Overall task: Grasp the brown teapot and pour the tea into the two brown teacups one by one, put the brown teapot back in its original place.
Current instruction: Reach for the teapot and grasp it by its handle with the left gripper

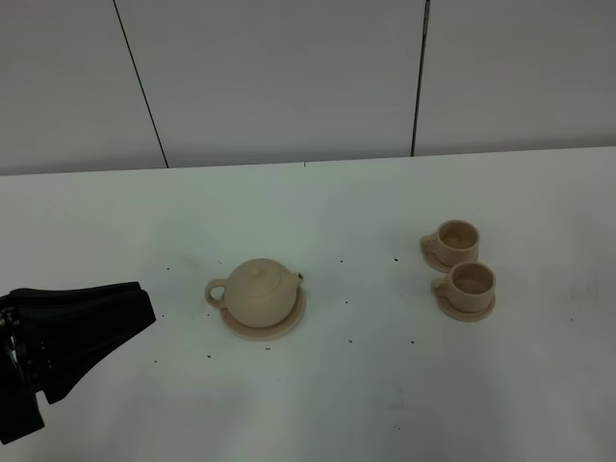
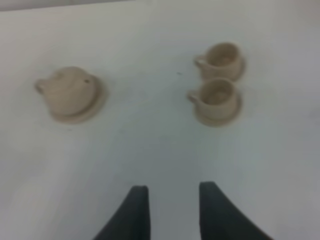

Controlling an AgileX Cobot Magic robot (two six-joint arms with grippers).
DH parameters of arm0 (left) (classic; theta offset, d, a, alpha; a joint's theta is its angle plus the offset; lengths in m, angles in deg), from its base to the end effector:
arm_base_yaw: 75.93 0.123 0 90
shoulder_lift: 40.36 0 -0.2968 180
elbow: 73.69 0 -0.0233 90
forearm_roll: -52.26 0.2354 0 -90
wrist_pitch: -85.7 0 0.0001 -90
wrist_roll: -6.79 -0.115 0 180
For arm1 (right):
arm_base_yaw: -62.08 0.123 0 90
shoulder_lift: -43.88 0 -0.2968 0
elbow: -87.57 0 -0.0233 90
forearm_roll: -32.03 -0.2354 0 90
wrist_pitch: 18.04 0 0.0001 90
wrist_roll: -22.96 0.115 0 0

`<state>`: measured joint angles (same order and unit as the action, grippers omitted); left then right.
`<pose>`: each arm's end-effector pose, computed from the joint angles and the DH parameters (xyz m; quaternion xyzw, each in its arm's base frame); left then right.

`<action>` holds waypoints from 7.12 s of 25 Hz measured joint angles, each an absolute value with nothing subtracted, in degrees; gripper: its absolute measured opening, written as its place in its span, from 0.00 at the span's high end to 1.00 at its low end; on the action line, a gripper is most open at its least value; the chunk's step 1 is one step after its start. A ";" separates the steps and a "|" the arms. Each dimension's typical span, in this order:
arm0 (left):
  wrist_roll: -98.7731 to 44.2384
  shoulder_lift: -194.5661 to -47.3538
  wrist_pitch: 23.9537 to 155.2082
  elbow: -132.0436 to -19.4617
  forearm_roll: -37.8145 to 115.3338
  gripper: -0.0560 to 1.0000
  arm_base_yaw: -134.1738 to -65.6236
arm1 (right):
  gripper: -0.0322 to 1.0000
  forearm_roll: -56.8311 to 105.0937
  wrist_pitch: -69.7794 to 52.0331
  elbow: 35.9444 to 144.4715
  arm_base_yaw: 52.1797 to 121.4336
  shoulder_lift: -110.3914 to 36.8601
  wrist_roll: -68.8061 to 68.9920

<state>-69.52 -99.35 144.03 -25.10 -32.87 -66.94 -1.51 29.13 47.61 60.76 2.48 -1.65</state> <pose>0.1471 -0.0755 0.3024 0.1705 0.7646 -0.3911 0.4831 0.0954 0.0444 0.3199 -0.0910 0.8619 0.1755 0.4670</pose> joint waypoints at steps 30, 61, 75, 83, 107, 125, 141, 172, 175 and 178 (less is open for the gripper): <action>-69.64 -99.37 140.24 -25.10 -32.87 0.72 -66.94 | 0.74 27.39 46.66 39.73 60.76 33.49 24.96; -70.80 -111.56 127.89 -36.90 -25.37 0.72 -66.94 | 0.74 27.24 43.44 37.78 60.76 33.55 25.22; -71.98 -126.82 128.80 -47.24 -14.47 0.72 -69.18 | 0.74 27.24 43.39 37.78 60.76 33.55 25.50; -73.15 -134.09 120.90 -51.96 0.23 0.72 -79.60 | 0.74 27.24 43.39 37.78 60.76 33.55 25.55; -50.83 -154.62 141.93 -82.97 26.86 0.72 -83.56 | 0.74 27.19 43.28 37.78 60.76 33.55 25.58; -50.57 -158.54 142.71 -86.40 37.31 0.72 -91.32 | 0.74 27.19 43.28 37.78 60.76 33.55 25.58; -52.75 -158.54 142.37 -86.40 47.99 0.72 -91.32 | 0.74 27.19 43.28 37.78 60.76 33.55 25.58; -51.66 -167.56 139.58 -87.75 55.85 0.58 -92.37 | 0.74 27.18 43.28 37.78 60.76 33.55 25.58; -51.20 -168.49 143.46 -91.54 56.44 0.58 -93.53 | 0.74 27.18 43.28 37.78 60.76 33.55 25.58; -50.51 -170.94 149.82 -96.69 56.68 0.58 -94.56 | 0.74 27.13 43.28 37.78 60.76 33.55 25.58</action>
<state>-50.51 -170.94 149.82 -96.69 56.68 -94.56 27.13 43.28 37.78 60.76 33.55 25.58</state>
